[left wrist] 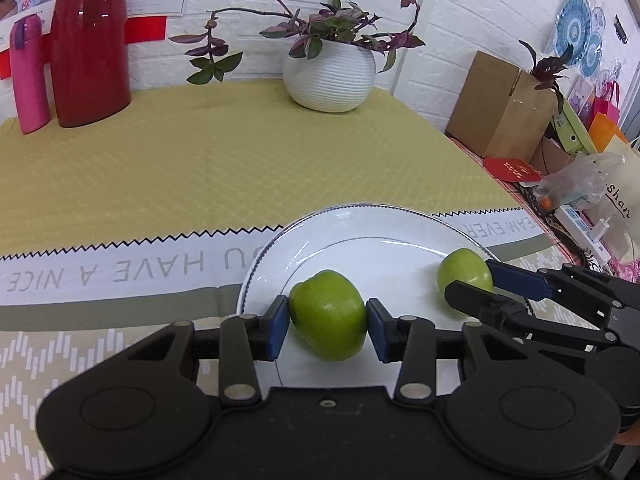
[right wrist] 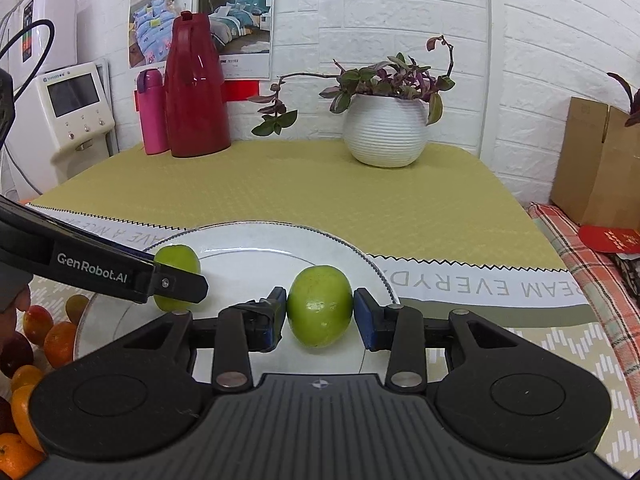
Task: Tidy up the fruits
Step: 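Carry both green apples onto the white plate and open both tools, then move both tools back from the plate toward the fruit pile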
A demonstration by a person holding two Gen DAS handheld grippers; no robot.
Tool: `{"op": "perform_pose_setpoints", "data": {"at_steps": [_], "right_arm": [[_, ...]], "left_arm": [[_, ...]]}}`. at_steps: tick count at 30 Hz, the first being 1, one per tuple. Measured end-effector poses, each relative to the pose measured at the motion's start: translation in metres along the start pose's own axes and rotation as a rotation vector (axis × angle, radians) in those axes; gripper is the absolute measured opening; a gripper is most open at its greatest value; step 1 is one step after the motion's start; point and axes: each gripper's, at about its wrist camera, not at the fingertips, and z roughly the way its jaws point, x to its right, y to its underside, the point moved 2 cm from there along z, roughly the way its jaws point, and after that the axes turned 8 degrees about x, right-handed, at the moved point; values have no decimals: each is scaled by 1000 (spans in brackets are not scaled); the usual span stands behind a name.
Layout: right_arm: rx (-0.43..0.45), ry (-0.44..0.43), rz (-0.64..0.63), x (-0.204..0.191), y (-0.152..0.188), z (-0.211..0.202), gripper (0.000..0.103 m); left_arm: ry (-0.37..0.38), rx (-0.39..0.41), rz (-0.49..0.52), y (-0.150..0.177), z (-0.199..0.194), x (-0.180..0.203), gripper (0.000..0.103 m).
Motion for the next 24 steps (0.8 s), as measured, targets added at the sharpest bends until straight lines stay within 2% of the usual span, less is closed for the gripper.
{"op": "perform_pose_setpoints", "data": {"at_steps": [8,10,11,12,13,15,20,24], "right_arm": [[10,-4,-24,-2,2,4,64],[21,4,-32,-2,2,2,65],[25,5,-39,-2,2,0,68],[30,2,-43,-2,2,-2,73],[36,-2,-44,-2,1,-4,77],[53,-2,-40,-3,-1,-11,103],[95,5,-34,-10,-7,-35,103],[100,6,-27,-18,-10,-58,103]], "left_arm": [[0,16,8,1,1,2,87],[-4,30,6,0,-3,1,93],[-4,37,4,-1,-6,2,95],[-3,44,2,-2,-9,2,103],[-4,57,1,-3,-14,2,103],[-15,92,6,-5,-26,4,103],[-70,188,9,-5,-63,11,103],[-86,217,9,0,-94,14,103]]}}
